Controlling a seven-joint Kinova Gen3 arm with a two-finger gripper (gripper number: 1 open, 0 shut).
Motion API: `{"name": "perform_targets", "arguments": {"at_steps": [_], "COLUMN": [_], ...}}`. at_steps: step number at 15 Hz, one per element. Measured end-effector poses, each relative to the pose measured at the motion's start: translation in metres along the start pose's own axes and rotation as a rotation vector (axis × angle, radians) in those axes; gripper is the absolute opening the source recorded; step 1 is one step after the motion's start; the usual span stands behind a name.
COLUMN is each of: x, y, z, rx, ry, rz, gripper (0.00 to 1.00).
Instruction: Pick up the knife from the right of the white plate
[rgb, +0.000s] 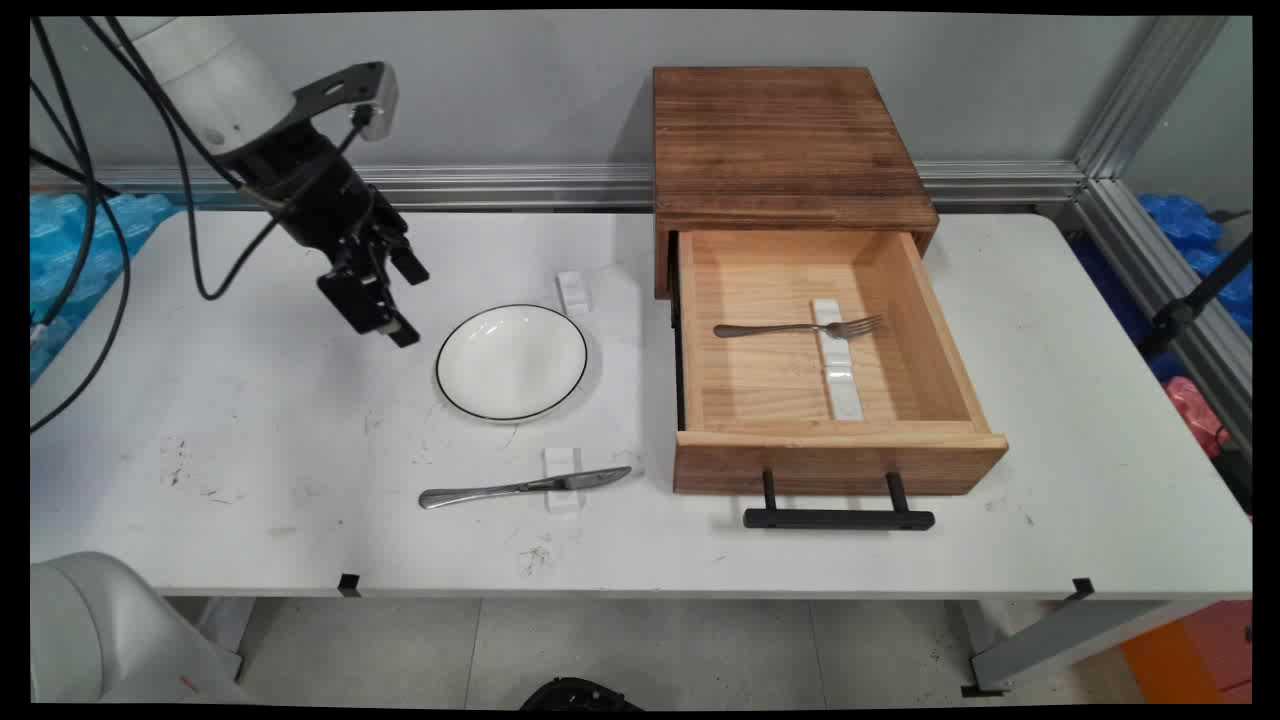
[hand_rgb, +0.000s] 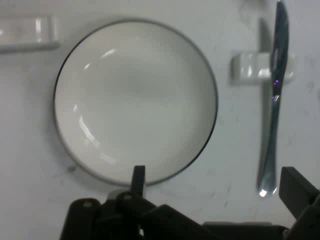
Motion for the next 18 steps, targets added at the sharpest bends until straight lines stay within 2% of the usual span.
{"name": "perform_targets", "arguments": {"at_steps": [3,8,12,18], "x": [0.019,0.029,0.028,0.023], "y": [0.021,0.049,0.071,0.092], "z": [0.007,0.022,0.042,0.079], "rx": [-0.003,-0.003,0.001,0.016], "ry": [0.033,0.059,0.069,0.08], "rz": [-0.039,-0.07,-0.045,0.016], "gripper": [1.0,1.0,1.0,1.0]}}
